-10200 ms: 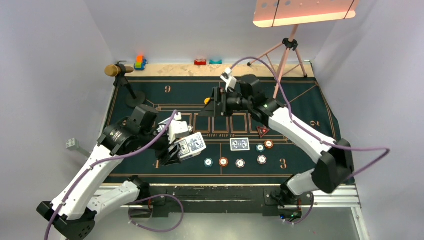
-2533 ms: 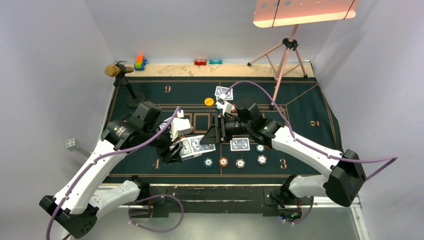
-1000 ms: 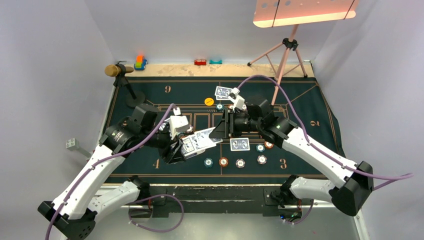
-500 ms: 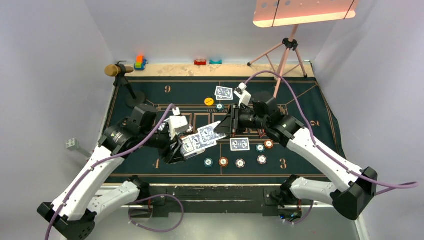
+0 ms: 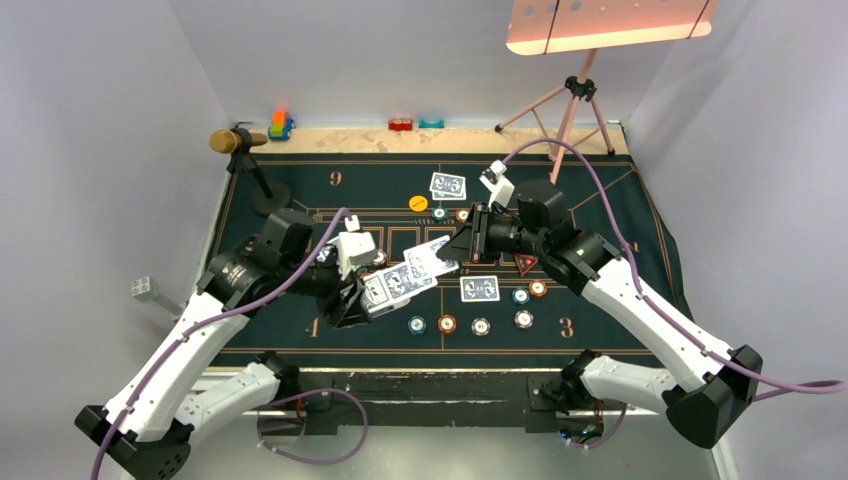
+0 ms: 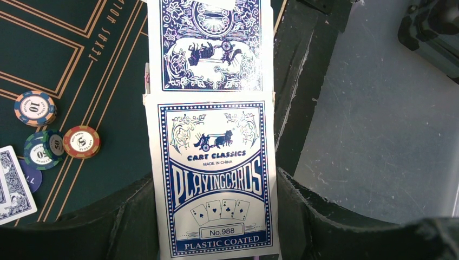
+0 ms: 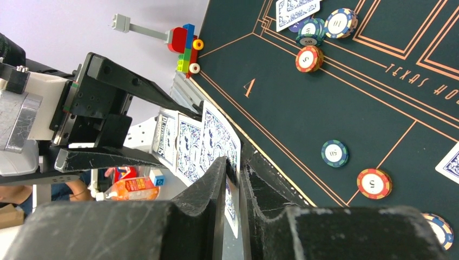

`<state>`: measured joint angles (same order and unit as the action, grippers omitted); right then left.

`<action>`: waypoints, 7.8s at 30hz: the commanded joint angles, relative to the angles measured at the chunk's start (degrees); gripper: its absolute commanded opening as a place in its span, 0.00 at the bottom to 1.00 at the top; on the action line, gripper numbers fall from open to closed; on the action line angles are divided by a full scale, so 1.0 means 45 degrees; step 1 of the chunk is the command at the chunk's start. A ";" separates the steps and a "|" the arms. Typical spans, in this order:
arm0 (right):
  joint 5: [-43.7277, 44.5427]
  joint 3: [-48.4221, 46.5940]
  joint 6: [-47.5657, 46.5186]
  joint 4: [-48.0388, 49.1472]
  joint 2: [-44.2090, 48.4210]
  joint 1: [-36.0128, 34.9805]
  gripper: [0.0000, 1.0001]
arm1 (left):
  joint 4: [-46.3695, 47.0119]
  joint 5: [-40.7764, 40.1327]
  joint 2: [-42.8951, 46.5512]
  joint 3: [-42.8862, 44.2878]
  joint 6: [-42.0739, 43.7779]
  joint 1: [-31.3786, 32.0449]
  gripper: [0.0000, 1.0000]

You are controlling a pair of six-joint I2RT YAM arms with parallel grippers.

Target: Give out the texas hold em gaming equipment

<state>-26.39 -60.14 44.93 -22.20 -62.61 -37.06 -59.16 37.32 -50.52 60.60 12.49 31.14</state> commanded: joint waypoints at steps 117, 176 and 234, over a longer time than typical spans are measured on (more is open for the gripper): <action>-0.1569 -0.0078 0.0080 0.2847 -0.2188 -0.2131 0.95 | 0.0500 0.0706 0.0502 0.0035 -0.0266 -0.0222 0.18; 0.0441 -0.1869 -0.1844 -0.1489 -0.0717 -0.0762 0.27 | 0.0439 0.0925 0.0699 0.0031 -0.0410 -0.0307 0.17; 1.8726 -0.9335 -0.9059 -0.1208 -1.4669 -0.4148 0.00 | -0.0874 0.1324 0.1486 0.0070 -0.0342 -0.0317 0.19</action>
<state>53.34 -102.83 6.11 -32.51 -131.55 -56.34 -64.82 40.21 -44.12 60.07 12.53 30.02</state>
